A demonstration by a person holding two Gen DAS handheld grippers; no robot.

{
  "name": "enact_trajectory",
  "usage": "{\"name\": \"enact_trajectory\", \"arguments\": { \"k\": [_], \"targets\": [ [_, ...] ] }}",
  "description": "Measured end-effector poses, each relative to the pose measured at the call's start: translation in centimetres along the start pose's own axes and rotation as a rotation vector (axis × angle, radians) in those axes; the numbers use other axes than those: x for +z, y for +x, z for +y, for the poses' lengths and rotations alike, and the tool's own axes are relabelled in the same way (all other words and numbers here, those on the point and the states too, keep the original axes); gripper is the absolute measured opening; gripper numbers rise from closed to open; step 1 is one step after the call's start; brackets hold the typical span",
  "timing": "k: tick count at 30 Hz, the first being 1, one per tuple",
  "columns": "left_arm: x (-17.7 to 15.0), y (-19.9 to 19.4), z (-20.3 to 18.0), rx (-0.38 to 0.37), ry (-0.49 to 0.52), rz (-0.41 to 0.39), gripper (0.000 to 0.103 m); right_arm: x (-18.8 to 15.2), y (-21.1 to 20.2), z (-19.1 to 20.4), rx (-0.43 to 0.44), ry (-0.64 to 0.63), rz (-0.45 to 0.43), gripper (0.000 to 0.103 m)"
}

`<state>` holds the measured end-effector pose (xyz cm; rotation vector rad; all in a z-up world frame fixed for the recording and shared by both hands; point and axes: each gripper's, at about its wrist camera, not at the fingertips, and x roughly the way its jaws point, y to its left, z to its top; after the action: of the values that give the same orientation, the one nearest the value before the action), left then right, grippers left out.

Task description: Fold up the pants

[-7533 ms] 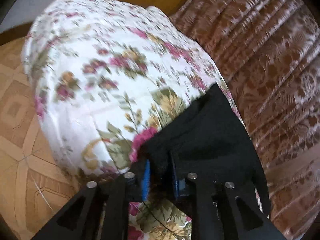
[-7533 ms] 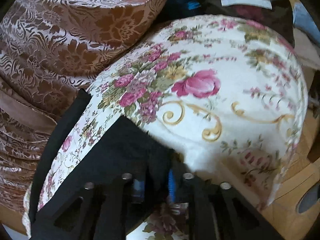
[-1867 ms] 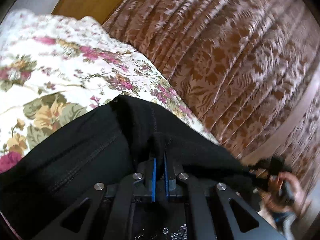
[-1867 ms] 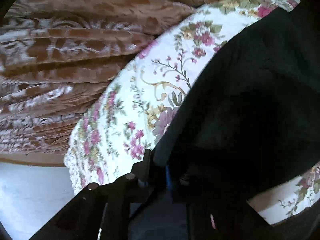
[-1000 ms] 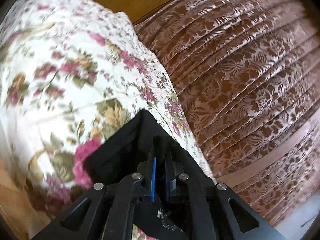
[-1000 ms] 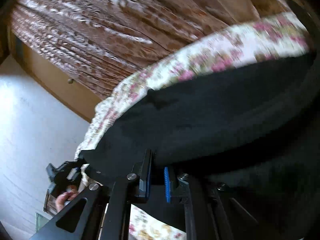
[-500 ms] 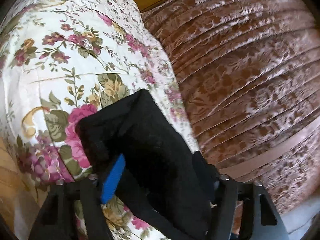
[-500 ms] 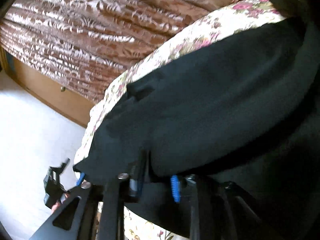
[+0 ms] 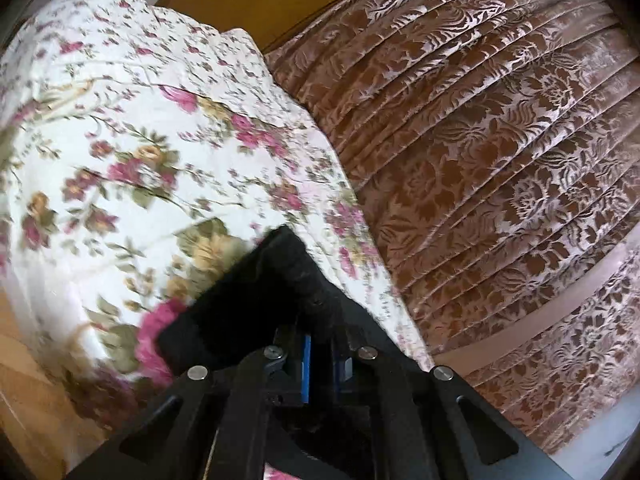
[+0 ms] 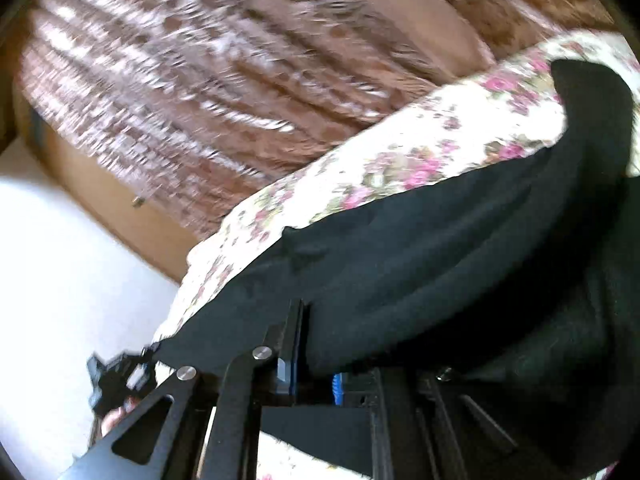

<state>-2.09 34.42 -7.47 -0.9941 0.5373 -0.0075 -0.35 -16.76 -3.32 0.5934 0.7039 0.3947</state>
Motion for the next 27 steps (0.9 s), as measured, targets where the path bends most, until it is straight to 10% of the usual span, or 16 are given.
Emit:
{"name": "enact_trajectory", "arguments": {
  "k": [20, 27],
  "targets": [
    [-3.9, 0.5, 2.5, 0.202, 0.058, 0.068, 0.008, -4.6, 0.1, -4.0, -0.086, 0.002, 0.077, 0.010],
    [-3.8, -3.0, 0.5, 0.315, 0.062, -0.060, 0.031, -3.5, -2.7, -5.1, -0.063, 0.041, 0.120, 0.021]
  ]
}}
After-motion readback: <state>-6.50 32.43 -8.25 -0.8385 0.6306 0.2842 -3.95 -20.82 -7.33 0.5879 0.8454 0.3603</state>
